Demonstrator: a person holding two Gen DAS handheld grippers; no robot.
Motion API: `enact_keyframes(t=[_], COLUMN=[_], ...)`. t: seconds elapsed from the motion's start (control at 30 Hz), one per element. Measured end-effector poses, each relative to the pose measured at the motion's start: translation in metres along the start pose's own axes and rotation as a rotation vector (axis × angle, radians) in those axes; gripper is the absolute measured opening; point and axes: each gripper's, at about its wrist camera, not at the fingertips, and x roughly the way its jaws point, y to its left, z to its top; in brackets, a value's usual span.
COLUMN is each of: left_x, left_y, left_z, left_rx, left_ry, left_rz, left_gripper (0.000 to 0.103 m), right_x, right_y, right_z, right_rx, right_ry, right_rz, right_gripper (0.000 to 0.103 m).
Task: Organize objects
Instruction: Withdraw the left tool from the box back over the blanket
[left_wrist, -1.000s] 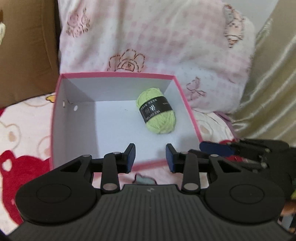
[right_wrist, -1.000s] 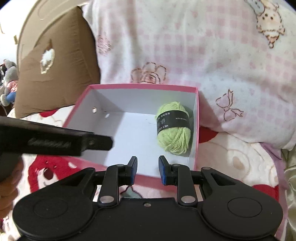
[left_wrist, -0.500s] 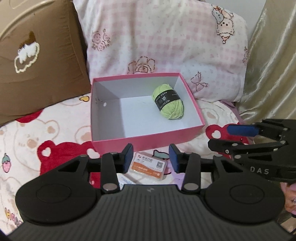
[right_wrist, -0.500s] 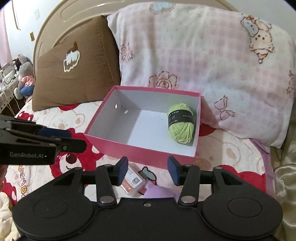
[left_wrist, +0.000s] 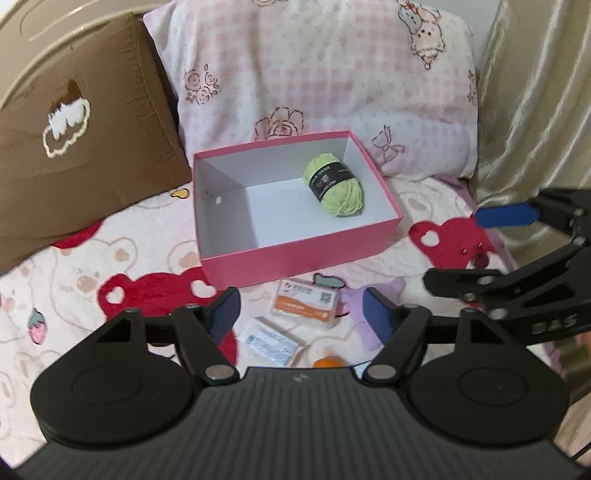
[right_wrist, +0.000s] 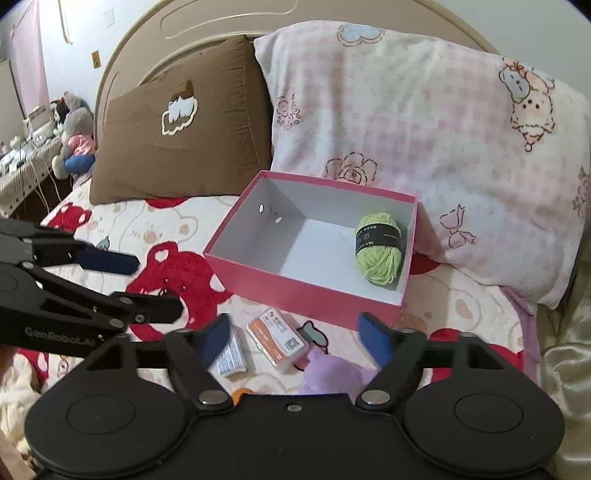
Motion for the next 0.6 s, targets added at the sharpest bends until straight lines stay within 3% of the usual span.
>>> enact_keyframes(t=[0.33, 0.6], left_x=[-0.01, -0.002], left_y=[-0.015, -0.023], left_z=[-0.026, -0.043], left_rx=[0.091, 0.089], left_ry=[-0.004, 0.052], left_rz=[0.013, -0.029], left_gripper=[0.094, 0.095], right_x=[-0.012, -0.017], right_y=[0.003, -0.005], right_z=[-0.027, -0.047], right_rx=[-0.019, -0.003], right_ry=[0.05, 0.102], right_rz=[-0.009, -0.033], right_gripper=[0.093, 0.093])
